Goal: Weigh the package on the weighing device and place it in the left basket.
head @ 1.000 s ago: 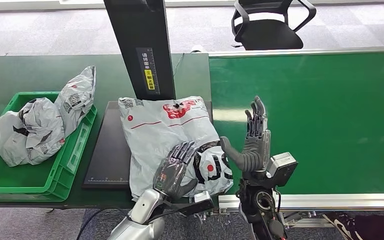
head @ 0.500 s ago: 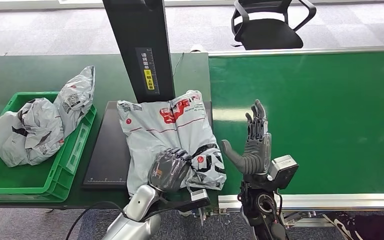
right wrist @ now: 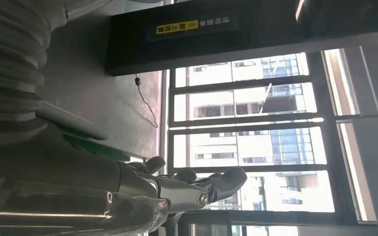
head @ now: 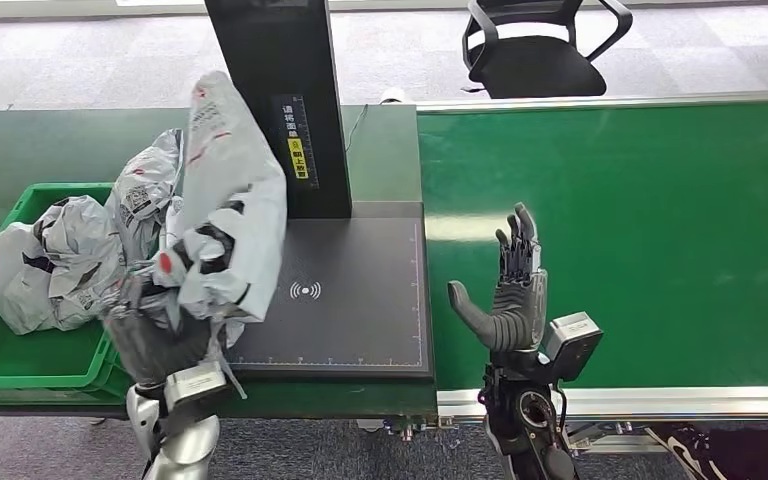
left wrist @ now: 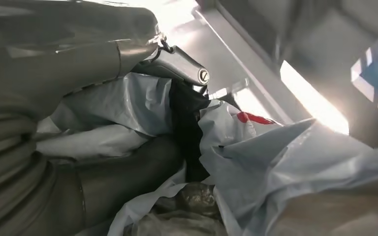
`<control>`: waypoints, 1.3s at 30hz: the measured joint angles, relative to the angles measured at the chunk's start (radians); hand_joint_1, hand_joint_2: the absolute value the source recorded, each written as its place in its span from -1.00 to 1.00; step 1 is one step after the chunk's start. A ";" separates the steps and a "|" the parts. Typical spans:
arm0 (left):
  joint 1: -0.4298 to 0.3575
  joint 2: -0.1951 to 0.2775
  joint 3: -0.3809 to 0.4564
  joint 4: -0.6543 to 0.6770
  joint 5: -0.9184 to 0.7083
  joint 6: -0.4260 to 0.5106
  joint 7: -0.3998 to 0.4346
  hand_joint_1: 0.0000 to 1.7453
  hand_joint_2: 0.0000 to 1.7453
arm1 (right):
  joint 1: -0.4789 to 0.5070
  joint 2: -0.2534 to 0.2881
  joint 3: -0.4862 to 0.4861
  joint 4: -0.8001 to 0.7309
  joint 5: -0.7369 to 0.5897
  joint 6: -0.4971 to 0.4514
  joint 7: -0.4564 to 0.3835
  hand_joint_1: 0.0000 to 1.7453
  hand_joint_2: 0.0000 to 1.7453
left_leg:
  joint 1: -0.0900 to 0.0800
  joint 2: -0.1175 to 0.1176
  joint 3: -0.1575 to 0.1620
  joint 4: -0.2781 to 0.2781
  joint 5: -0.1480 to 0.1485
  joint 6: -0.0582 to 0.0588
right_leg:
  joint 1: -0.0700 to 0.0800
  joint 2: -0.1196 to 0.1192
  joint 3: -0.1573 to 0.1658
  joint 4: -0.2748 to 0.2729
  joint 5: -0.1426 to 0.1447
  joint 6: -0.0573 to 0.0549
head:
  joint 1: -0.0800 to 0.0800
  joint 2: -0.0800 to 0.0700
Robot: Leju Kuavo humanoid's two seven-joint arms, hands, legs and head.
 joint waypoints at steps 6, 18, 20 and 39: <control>0.086 0.002 -0.029 -0.330 0.185 -0.001 0.000 0.58 1.00 | -0.001 -0.001 -0.008 0.001 -0.001 0.001 0.000 -1.00 1.00 | 0.000 0.000 0.000 0.000 0.000 0.000 | 0.000 0.000 0.000 0.000 0.000 0.000 | 0.000 0.000; 0.167 0.025 0.118 -0.681 0.602 -0.018 0.000 0.37 1.00 | -0.005 -0.002 -0.022 0.001 -0.002 0.019 0.000 -1.00 1.00 | 0.000 -0.001 0.000 0.000 0.000 0.000 | 0.000 -0.001 0.000 0.000 0.000 0.000 | 0.000 0.000; 0.176 0.032 0.169 -0.680 0.644 -0.060 0.000 0.23 1.00 | -0.004 -0.002 -0.024 0.001 -0.002 0.023 0.000 -1.00 1.00 | 0.000 -0.001 0.000 0.000 0.000 0.000 | 0.000 -0.001 0.000 0.000 0.000 0.000 | 0.000 0.000; -0.074 0.165 0.362 -0.019 0.485 -0.048 0.000 0.58 1.00 | -0.006 0.004 -0.023 0.001 -0.001 0.033 0.000 -1.00 1.00 | 0.000 -0.004 0.002 0.000 0.002 -0.001 | 0.000 -0.005 0.002 0.000 0.000 -0.001 | 0.000 0.000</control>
